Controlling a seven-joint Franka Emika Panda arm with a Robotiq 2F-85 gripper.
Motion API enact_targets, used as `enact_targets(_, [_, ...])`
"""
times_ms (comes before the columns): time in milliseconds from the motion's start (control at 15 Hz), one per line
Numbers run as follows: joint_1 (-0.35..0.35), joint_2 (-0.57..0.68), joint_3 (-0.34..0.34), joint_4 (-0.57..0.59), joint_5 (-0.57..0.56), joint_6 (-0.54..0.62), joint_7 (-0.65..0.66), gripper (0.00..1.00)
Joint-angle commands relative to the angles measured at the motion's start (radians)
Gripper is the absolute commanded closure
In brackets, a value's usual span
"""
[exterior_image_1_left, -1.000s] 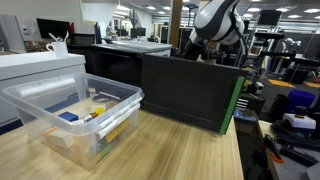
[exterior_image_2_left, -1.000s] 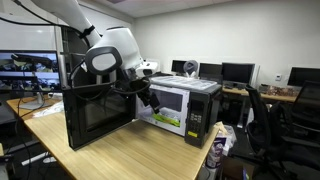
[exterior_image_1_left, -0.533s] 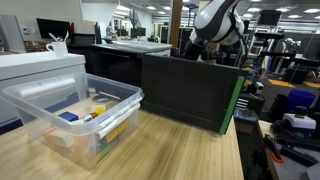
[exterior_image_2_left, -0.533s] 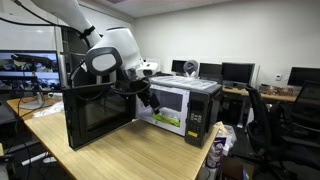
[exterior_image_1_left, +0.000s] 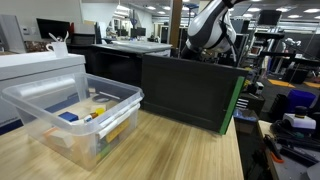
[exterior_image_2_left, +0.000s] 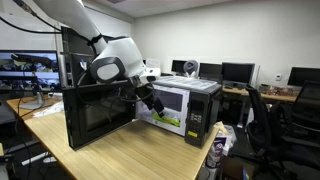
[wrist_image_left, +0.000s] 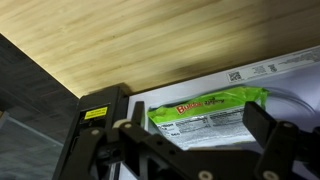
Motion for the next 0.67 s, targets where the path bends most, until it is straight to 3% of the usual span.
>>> enact_targets(0, [-0.084,0.066,0.1,0.049,0.063,0.067,-0.09,0.0])
enact_targets(400, [-0.24,0.151,0.266,0.101,0.033,0.15,-0.117,0.0])
enact_targets(533, [-0.268,0.151,0.294,0.096,0.019,0.144,-0.123,0.0])
enact_targets(600, [-0.224,0.137,0.25,0.092,0.023,0.121,-0.082,0.0])
